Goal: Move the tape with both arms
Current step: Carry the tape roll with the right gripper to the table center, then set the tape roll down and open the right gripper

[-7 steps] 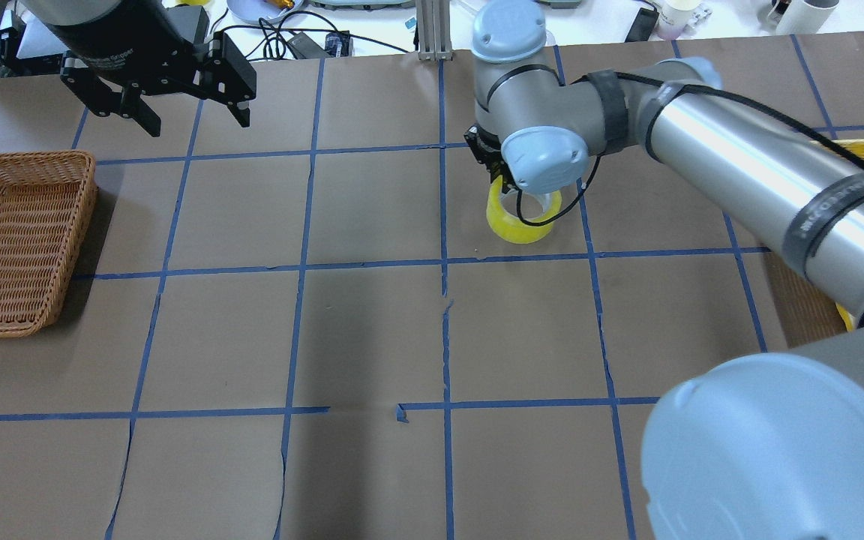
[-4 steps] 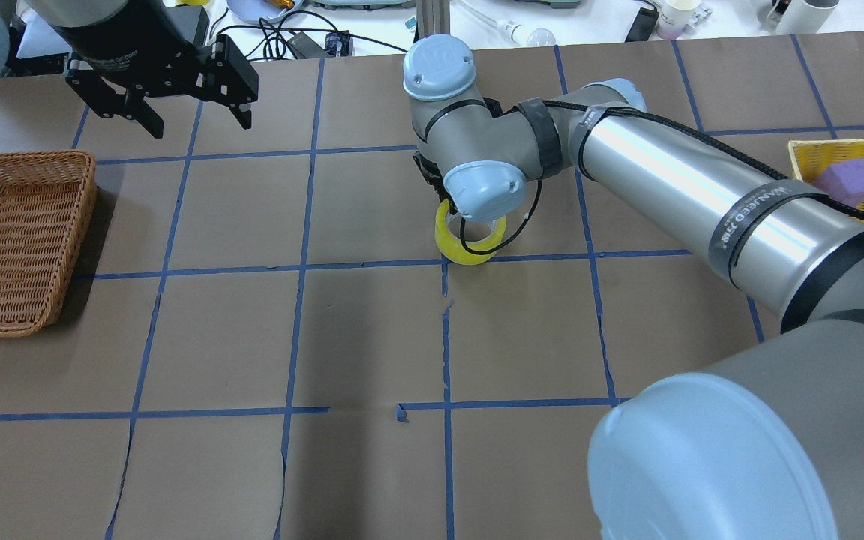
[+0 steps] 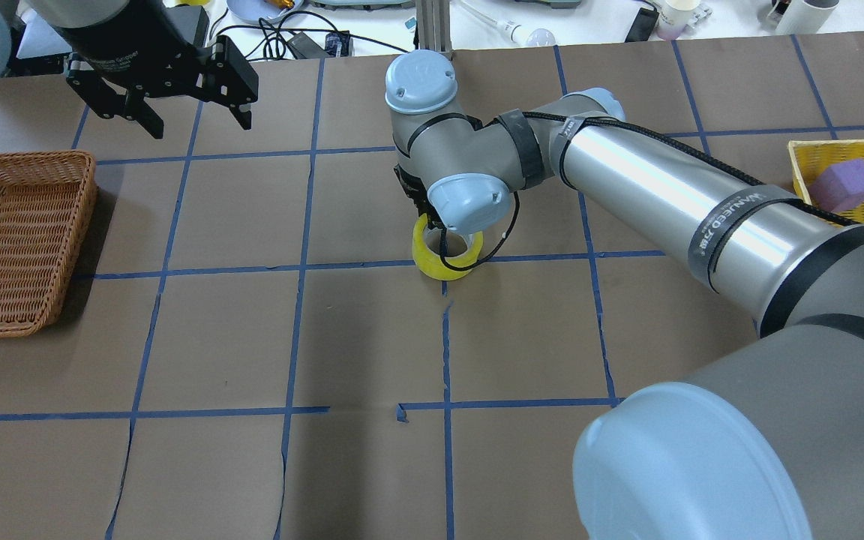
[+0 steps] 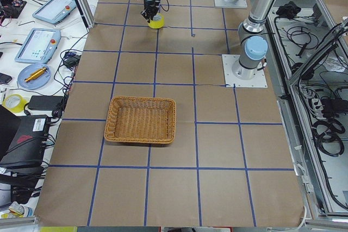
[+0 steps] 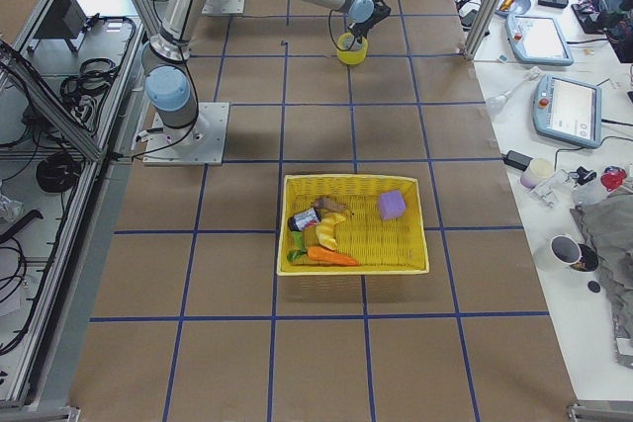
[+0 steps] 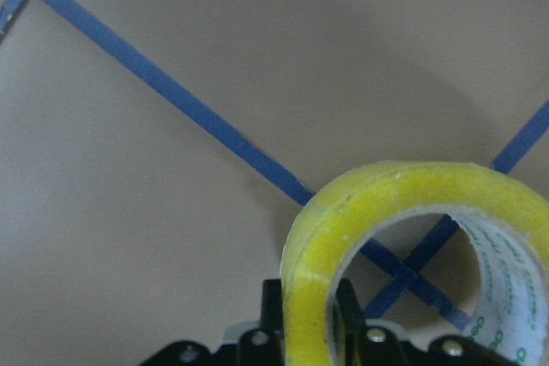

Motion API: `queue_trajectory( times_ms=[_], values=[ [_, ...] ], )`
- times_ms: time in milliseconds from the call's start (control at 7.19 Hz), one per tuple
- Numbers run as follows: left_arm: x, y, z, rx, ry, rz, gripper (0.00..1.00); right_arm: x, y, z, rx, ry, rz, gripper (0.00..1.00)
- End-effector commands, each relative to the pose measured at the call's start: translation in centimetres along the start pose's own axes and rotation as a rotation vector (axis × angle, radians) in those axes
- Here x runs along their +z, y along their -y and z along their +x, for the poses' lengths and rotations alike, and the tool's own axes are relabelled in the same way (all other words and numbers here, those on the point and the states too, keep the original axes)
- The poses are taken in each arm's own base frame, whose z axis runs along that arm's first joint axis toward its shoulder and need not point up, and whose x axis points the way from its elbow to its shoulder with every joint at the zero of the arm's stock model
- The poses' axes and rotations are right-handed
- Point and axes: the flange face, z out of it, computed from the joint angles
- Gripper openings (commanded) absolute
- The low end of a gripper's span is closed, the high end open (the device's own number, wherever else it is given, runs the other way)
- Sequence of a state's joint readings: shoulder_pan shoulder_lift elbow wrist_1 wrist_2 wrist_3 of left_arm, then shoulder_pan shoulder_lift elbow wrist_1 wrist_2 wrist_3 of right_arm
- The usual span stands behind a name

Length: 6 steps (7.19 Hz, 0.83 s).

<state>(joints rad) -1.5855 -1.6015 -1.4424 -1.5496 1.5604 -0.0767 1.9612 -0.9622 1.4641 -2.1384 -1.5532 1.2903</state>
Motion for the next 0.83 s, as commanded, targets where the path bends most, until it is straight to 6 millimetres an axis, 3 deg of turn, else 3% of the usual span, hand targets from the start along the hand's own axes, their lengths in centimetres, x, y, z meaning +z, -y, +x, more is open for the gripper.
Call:
queue_trajectory(
  times_ms=[0, 278, 417, 557, 696],
  values=[
    [0.7, -0.2, 0.0, 0.001, 0.001, -0.016, 1.00, 0.3, -0.3, 0.1, -0.050, -0.003, -0.012, 0.99],
    [1.6, -0.8, -0.1, 0.002, 0.003, -0.031, 1.00, -1.5, -0.1, 0.3, -0.040, 0.016, -0.001, 1.00],
    [1.9, -0.9, 0.0, 0.002, 0.001, -0.033, 1.00, -3.4, 1.9, 0.7, -0.088, 0.022, 0.017, 0.93],
    [3.3, -0.4, 0.4, 0.011, -0.001, -0.056, 1.00, -7.3, 6.2, 3.2, -0.246, -0.016, 0.010, 1.00],
    [5.0, -0.1, 1.3, 0.021, -0.006, -0.086, 1.00, -13.0, 12.1, 7.5, -0.328, -0.048, -0.009, 1.00]
  ],
)
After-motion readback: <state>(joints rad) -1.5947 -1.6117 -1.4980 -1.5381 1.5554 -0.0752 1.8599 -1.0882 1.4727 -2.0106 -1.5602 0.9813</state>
